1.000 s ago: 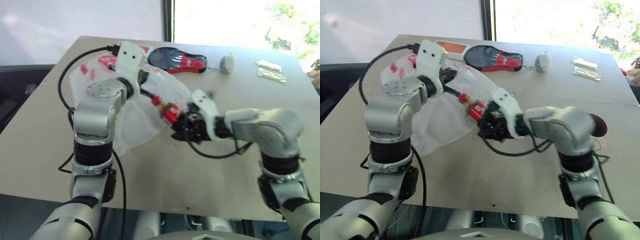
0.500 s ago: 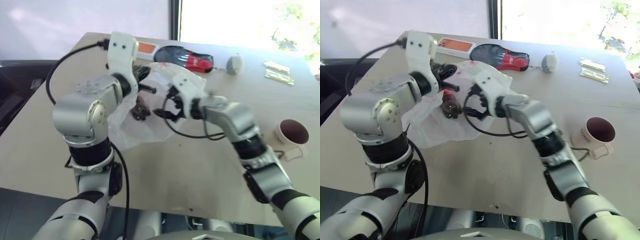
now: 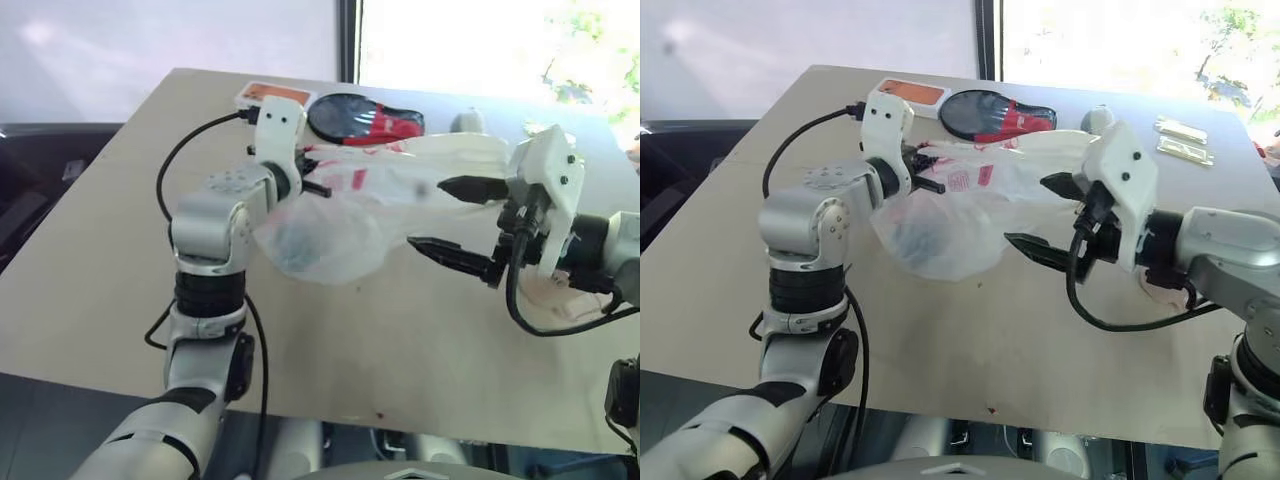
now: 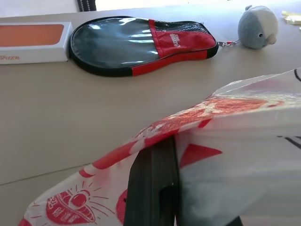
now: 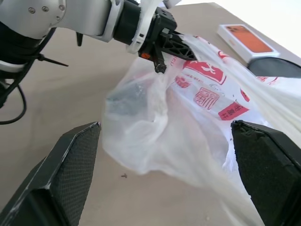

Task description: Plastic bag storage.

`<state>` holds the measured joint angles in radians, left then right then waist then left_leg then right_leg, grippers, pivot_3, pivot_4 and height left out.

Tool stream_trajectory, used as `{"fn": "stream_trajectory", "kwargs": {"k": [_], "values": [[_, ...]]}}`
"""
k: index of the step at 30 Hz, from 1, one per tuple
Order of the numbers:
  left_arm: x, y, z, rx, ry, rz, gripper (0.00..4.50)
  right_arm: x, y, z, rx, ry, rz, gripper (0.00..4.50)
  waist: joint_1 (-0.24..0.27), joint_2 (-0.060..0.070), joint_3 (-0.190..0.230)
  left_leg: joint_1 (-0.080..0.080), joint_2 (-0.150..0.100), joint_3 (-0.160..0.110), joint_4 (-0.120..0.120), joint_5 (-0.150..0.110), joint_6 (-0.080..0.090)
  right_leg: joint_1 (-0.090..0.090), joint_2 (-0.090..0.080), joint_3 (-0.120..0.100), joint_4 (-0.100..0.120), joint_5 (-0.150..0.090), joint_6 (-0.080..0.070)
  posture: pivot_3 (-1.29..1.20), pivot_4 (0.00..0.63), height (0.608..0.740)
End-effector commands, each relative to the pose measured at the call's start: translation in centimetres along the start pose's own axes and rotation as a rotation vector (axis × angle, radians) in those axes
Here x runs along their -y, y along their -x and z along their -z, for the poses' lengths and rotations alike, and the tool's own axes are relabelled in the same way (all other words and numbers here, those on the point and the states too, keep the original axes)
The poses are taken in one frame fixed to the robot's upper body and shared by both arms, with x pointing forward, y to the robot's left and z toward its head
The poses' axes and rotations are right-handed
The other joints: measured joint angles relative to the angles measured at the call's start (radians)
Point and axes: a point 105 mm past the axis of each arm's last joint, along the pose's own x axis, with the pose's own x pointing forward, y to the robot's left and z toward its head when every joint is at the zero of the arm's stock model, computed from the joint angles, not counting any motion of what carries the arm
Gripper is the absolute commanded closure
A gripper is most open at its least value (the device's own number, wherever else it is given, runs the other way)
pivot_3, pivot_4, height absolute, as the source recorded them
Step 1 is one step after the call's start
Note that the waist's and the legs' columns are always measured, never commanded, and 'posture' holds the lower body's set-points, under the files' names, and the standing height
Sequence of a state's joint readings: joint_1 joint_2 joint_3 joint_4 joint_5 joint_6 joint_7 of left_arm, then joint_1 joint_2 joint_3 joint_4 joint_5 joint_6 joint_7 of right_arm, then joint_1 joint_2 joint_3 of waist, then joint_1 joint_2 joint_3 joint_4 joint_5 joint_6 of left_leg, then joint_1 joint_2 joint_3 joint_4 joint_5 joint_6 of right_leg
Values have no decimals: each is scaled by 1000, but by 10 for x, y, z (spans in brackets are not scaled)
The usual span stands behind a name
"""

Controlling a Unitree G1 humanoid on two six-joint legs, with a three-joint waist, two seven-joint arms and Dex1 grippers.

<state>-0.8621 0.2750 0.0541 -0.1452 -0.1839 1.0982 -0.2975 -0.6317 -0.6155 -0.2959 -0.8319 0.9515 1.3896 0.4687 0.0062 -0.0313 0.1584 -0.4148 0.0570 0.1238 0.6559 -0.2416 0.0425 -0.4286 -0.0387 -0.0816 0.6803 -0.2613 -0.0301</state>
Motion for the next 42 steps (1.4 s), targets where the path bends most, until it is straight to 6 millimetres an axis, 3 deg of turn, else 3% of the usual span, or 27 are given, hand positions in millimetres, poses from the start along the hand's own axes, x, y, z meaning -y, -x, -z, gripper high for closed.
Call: {"fn": "stream_trajectory", "kwargs": {"k": [1,4,7,9,12,15,18,20,22,27,32,35,37,42], "values": [[43,4,-36,164,-63,189,4500,2,-29,27,-56,-73,-21,10,2,0,0,0,0,0,0,0,0,0,0,0,0,0,0,0,150,740],[57,9,-44,205,-55,274,4500,-11,-44,32,-2,-164,-161,10,4,0,0,-1,0,0,3,0,0,0,0,0,0,0,0,0,150,740],[59,12,-45,211,-72,298,4500,-29,-41,-14,243,-196,-338,10,3,1,0,-1,0,0,4,0,0,0,1,0,0,0,0,0,150,740],[59,14,-46,212,-44,320,4500,-32,-27,-43,378,-195,-382,10,-3,3,2,-1,1,0,4,0,0,0,2,0,0,0,0,0,150,740],[58,17,-44,207,-57,337,4500,-24,5,-76,492,-132,-306,10,4,3,2,-2,1,-2,5,0,0,1,1,-1,1,0,0,0,150,740],[56,19,-41,197,-61,355,4500,-7,36,-86,415,-24,-109,10,11,3,2,-2,0,-5,7,-1,2,4,0,-4,-2,0,0,0,150,740],[55,23,-41,201,-58,390,4500,15,64,-70,152,76,125,10,10,4,3,-2,-1,-5,9,-3,5,6,-1,-4,-2,-2,3,0,150,740],[53,31,-44,203,-47,449,4500,34,83,-19,-208,103,297,10,11,3,3,-2,-1,-6,9,-3,5,7,-1,-5,-3,-2,3,0,150,740],[53,39,-46,192,-41,508,4500,39,94,13,-388,77,337,10,5,1,3,1,0,-8,9,-3,5,11,1,-5,-3,-3,4,0,150,740],[49,58,-48,142,-63,595,4500,52,102,79,-574,-33,348,10,1,2,4,2,0,-8,12,-3,5,12,1,-4,-1,-6,10,0,150,740],[45,60,-45,132,-91,558,4500,71,116,122,-718,-48,420,10,9,2,4,2,-1,-8,14,-3,5,12,1,-4,-1,-5,11,0,150,740],[44,59,-42,135,-98,530,4500,83,123,128,-747,-18,469,866,11,1,4,1,-1,-9,14,-3,5,12,1,-5,-2,-5,11,0,150,740],[44,59,-40,132,-92,524,4500,87,122,116,-710,22,477,1797,10,2,5,1,-1,-9,14,-3,5,13,0,-5,-2,-5,11,0,150,740],[42,58,-40,133,-85,503,4500,88,124,98,-657,35,501,1797,8,2,5,1,-1,-9,13,-3,5,12,1,-4,-2,-6,11,0,150,740]]}}
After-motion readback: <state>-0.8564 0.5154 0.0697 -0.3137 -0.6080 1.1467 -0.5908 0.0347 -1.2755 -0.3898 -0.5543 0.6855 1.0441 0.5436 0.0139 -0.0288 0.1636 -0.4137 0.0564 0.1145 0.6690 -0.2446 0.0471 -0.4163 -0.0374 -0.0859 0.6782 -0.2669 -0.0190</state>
